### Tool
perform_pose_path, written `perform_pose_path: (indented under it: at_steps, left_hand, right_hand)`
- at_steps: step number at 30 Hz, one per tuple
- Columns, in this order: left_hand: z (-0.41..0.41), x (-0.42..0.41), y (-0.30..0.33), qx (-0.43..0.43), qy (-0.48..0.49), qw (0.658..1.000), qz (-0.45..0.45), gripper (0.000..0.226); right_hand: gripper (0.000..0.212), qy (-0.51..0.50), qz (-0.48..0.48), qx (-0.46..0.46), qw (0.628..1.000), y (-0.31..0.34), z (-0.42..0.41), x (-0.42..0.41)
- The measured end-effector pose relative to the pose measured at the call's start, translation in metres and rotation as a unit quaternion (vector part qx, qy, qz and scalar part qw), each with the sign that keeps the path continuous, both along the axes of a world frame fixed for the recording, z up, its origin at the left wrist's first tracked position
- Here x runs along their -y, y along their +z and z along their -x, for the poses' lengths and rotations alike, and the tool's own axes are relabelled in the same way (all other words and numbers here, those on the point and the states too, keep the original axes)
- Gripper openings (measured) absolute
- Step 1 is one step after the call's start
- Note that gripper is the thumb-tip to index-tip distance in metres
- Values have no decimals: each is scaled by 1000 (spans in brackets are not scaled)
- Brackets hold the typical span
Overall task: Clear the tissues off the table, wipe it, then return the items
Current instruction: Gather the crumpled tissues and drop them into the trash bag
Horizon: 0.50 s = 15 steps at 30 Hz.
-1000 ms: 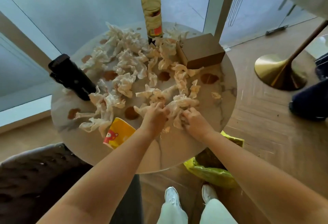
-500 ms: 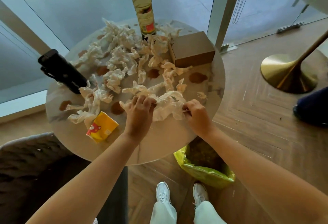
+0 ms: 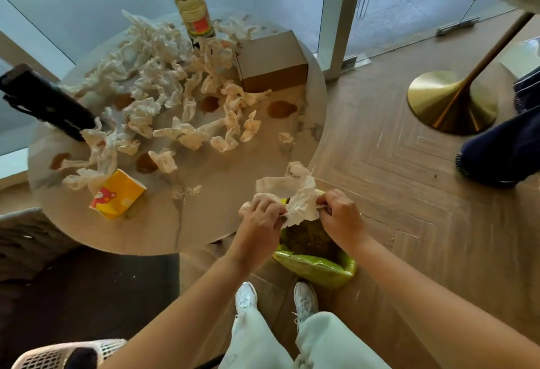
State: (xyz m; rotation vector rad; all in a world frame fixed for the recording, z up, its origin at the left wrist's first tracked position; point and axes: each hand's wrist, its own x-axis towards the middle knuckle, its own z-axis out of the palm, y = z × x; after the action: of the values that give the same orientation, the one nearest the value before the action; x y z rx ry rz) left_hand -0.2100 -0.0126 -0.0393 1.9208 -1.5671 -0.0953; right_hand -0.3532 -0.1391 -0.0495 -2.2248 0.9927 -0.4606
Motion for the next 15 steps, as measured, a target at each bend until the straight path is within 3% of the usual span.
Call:
perform_pose_path:
  at_steps: [4,15]
  left_hand:
    - [34,1,-19,-7,-43,996,-76,8]
    - [46,42,-91,-105,28,972,-207,12]
  right_hand:
    - [8,-24,-47,-35,998,-27,36,-1]
    - [17,-134,-193,-148,961,-118,60,23]
